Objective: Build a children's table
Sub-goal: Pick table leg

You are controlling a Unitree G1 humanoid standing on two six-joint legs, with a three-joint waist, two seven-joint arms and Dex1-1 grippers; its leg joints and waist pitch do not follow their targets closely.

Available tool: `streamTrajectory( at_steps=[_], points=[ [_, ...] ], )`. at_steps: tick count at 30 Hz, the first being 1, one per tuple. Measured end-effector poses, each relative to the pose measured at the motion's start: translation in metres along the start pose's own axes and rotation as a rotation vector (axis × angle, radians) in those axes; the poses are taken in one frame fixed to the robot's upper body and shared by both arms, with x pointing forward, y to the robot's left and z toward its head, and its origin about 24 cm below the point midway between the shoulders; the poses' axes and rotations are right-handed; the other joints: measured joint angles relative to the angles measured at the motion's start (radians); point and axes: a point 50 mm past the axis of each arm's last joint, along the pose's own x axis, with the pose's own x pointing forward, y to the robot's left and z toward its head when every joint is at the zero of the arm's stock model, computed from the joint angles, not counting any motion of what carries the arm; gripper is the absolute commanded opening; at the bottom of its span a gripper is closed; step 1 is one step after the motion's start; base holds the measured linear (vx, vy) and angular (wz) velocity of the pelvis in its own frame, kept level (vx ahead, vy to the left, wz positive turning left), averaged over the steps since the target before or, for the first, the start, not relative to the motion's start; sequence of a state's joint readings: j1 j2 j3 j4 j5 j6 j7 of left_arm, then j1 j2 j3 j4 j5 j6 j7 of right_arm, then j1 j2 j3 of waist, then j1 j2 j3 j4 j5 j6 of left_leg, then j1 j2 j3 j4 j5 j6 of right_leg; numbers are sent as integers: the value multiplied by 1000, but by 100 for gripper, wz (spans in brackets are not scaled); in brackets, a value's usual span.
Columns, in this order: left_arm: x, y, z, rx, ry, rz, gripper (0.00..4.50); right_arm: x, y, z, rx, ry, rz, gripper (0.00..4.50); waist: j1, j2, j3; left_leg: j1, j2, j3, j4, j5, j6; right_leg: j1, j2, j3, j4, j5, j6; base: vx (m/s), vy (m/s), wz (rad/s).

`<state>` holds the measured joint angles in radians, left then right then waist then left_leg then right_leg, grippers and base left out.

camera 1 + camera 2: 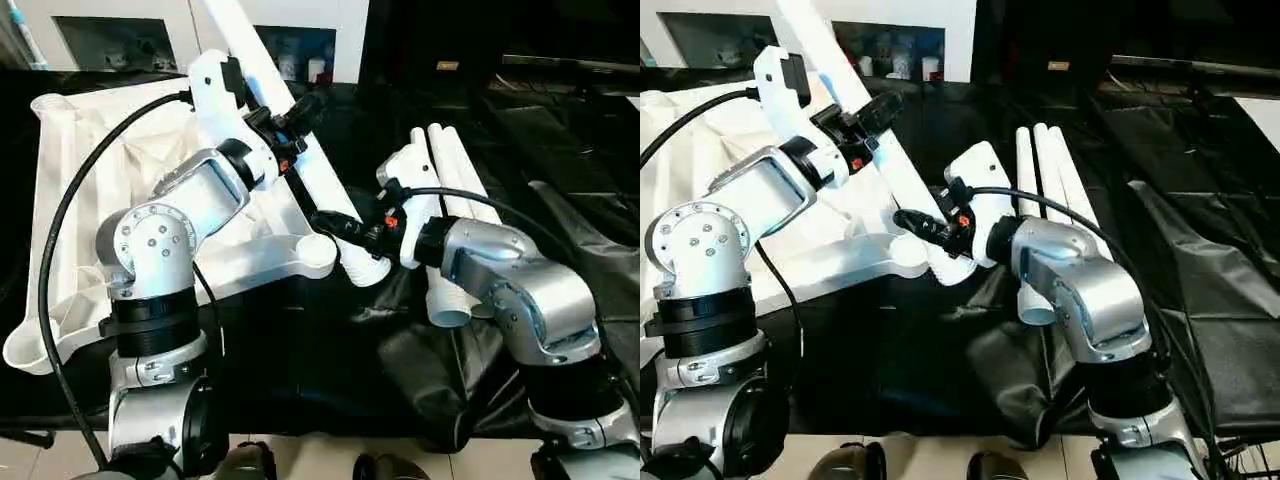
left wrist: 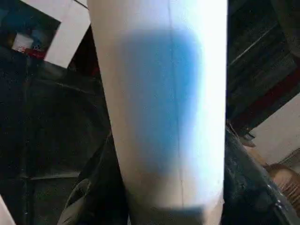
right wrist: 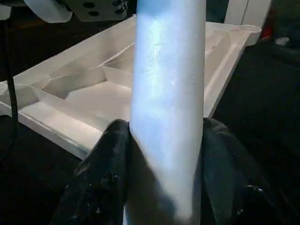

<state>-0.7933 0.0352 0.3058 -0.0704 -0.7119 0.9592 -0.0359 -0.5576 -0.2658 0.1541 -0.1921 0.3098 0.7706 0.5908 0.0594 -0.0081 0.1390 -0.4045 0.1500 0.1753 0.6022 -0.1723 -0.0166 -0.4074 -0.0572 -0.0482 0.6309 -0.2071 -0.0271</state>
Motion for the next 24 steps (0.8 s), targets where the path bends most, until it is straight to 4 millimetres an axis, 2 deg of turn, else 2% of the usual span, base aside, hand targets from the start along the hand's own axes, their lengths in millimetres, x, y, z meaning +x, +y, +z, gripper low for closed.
streamTrajectory(
  at_steps=[2,3,10,15,18,24],
  points=[
    [0,0,1,4,-2,-1,190,2,0,-1,0,-4,-4,183,0,0,0,0,0,0,0,0,0,0,0,0,0,0,0,0,0,0],
    [0,0,1,7,-2,-1,188,2,1,-1,4,-7,-3,239,0,0,0,0,0,0,0,0,0,0,0,0,0,0,0,0,0,0],
    [-4,-6,2,103,38,-86,176,-4,-4,4,73,-32,36,295,1,0,0,0,0,0,1,0,0,0,0,0,0,0,0,0,0,0],
    [-10,-9,8,193,71,-197,176,-27,-16,18,120,-30,150,299,3,0,0,0,0,0,1,0,0,1,0,0,0,1,0,0,0,0],
    [-13,-12,11,165,90,-280,176,-39,-19,26,140,-21,240,299,2,0,0,1,0,0,1,0,0,2,0,0,1,1,0,0,0,0],
    [-12,-27,29,59,51,-434,176,-39,-15,30,158,20,336,299,0,0,0,1,0,0,2,1,0,2,0,0,1,2,-1,0,0,0]
  ],
)
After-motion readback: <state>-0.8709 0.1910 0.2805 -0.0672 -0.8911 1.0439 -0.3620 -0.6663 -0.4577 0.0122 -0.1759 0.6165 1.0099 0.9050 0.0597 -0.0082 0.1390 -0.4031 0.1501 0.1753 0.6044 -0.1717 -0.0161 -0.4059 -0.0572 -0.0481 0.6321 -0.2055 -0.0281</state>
